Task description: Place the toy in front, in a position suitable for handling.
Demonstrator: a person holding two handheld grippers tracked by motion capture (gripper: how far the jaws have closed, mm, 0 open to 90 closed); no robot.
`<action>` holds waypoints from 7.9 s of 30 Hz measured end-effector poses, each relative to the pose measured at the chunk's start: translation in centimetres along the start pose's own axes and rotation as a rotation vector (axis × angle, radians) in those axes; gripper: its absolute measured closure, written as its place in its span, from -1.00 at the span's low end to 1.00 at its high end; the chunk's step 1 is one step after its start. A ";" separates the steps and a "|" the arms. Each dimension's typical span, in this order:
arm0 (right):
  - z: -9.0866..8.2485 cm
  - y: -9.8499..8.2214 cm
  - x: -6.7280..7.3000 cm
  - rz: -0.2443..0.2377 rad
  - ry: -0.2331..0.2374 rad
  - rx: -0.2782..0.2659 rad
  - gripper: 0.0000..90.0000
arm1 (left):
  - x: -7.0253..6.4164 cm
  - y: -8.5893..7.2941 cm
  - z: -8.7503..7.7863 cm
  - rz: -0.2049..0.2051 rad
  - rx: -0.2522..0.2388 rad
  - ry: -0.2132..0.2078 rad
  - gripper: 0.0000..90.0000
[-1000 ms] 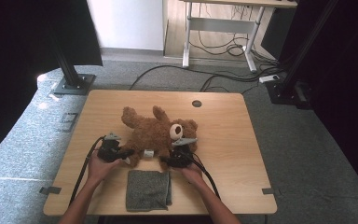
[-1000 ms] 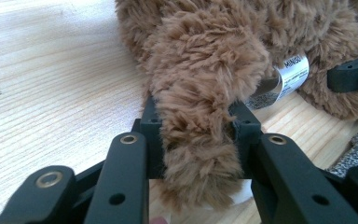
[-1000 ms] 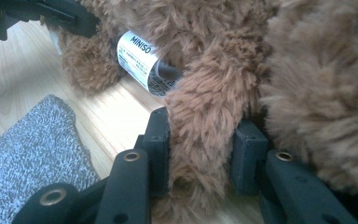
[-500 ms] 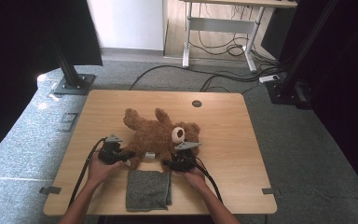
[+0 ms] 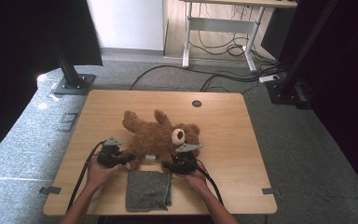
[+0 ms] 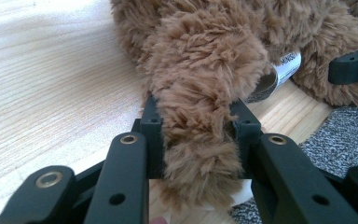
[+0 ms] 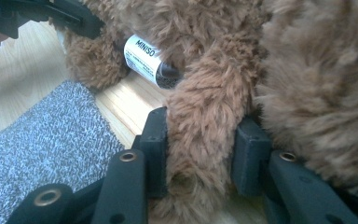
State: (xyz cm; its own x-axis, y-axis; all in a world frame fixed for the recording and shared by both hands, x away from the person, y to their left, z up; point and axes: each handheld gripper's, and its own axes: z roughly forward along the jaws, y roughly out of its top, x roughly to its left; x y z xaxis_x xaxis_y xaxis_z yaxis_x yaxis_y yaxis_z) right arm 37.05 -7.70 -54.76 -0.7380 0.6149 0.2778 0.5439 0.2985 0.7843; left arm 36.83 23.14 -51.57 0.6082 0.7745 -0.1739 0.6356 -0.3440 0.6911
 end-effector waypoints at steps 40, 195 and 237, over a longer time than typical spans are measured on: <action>-0.8 0.1 6.6 -0.101 0.180 0.003 -0.27 | -0.1 -0.2 0.1 -0.004 -0.005 -0.007 0.45; -8.1 1.8 -2.2 -0.006 -0.153 -0.321 0.73 | 0.3 -0.4 0.4 -0.026 -0.020 -0.034 0.53; -2.7 2.6 -0.3 -0.032 -0.156 -0.192 0.72 | 0.2 -0.6 0.3 -0.020 -0.018 -0.037 0.53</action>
State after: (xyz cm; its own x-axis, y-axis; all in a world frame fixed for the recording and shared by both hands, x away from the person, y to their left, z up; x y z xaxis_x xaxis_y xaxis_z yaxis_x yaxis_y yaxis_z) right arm 37.61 -9.04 -51.31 -0.6750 0.7169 0.1742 0.4244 0.1841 0.8866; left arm 36.76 23.36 -52.22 0.6128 0.7611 -0.2129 0.6394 -0.3191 0.6995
